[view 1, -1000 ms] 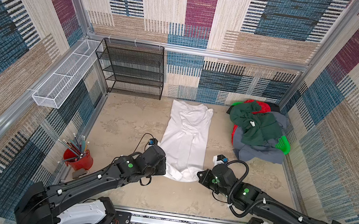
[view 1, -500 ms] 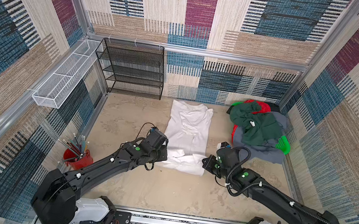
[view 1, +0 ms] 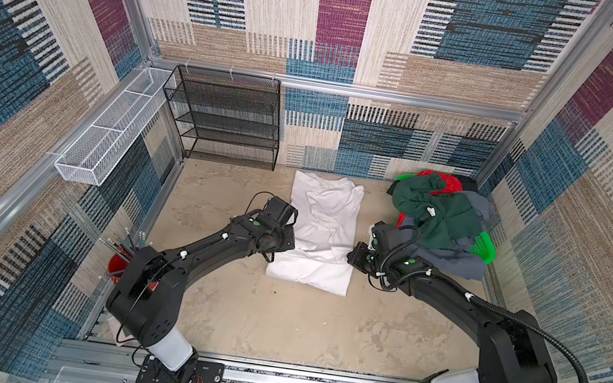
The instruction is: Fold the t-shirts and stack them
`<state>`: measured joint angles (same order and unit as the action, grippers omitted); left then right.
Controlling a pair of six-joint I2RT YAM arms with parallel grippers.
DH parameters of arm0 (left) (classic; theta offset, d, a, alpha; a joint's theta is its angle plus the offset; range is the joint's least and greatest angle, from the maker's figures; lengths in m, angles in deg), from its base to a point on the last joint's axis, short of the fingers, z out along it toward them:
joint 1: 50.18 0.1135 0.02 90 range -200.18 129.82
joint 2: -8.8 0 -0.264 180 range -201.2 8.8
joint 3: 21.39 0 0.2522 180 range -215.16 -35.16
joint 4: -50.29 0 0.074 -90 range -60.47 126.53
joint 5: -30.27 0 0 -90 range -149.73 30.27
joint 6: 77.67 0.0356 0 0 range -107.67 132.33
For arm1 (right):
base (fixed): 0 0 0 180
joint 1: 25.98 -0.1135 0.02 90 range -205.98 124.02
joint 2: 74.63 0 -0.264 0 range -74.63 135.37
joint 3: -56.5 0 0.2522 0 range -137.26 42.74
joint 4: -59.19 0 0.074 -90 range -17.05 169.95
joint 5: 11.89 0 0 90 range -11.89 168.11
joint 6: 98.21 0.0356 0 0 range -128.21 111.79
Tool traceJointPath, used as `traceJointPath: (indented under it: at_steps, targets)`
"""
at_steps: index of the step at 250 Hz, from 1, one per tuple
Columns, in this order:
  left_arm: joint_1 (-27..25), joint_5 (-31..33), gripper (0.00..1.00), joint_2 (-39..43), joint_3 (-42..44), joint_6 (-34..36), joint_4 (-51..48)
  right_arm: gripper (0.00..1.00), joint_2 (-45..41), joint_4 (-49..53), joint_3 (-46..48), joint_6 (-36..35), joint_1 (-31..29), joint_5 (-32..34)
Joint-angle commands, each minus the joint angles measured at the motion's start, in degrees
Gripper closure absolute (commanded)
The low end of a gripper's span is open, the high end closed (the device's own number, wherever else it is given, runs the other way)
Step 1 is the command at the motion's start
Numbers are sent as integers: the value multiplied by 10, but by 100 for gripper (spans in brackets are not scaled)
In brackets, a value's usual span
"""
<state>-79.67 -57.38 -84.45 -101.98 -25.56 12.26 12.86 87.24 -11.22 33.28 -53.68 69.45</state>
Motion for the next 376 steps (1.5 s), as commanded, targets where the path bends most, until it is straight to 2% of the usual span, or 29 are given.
traceJointPath:
  at_steps: [1, 82, 182, 188, 193, 209, 223, 232, 238, 258, 299, 337, 362, 376]
  targets:
    - [7, -13, 100, -33, -39, 28, -3, 100, 32, 7, -34, -38, 11, -17]
    - [29, -35, 100, -137, -145, 42, -26, 100, 117, 18, -101, -70, 50, -52]
    - [48, -38, 100, -204, -216, 71, -24, 100, 195, 44, -182, -91, 63, -58]
    - [49, -40, 91, -208, -222, 76, -24, 100, 198, 48, -185, -91, 63, -57]
    - [49, -41, 82, -213, -229, 79, -25, 96, 200, 51, -186, -93, 63, -59]
    - [50, -40, 57, -226, -251, 93, -32, 72, 198, 57, -186, -96, 64, -54]
    - [49, -37, 39, -235, -265, 107, -30, 45, 188, 56, -180, -96, 64, -44]
    - [49, -34, 20, -237, -270, 113, -29, 37, 180, 54, -175, -95, 65, -39]
    - [49, -32, 13, -237, -273, 119, -26, 34, 175, 54, -172, -96, 64, -37]
    - [49, -16, 12, -233, -282, 133, -28, 31, 160, 61, -165, -95, 64, -26]
    - [49, 10, 12, -187, -262, 146, -43, 33, 125, 73, -142, -99, 64, -25]
    - [49, 15, 12, -97, -153, 123, 6, 44, 105, 56, -104, -96, 57, -59]
    - [49, 7, 12, -44, -76, 104, 46, 54, 115, 56, -100, -101, 38, -74]
    - [49, 2, 12, -22, -46, 94, 52, 56, 129, 57, -107, -108, 27, -79]
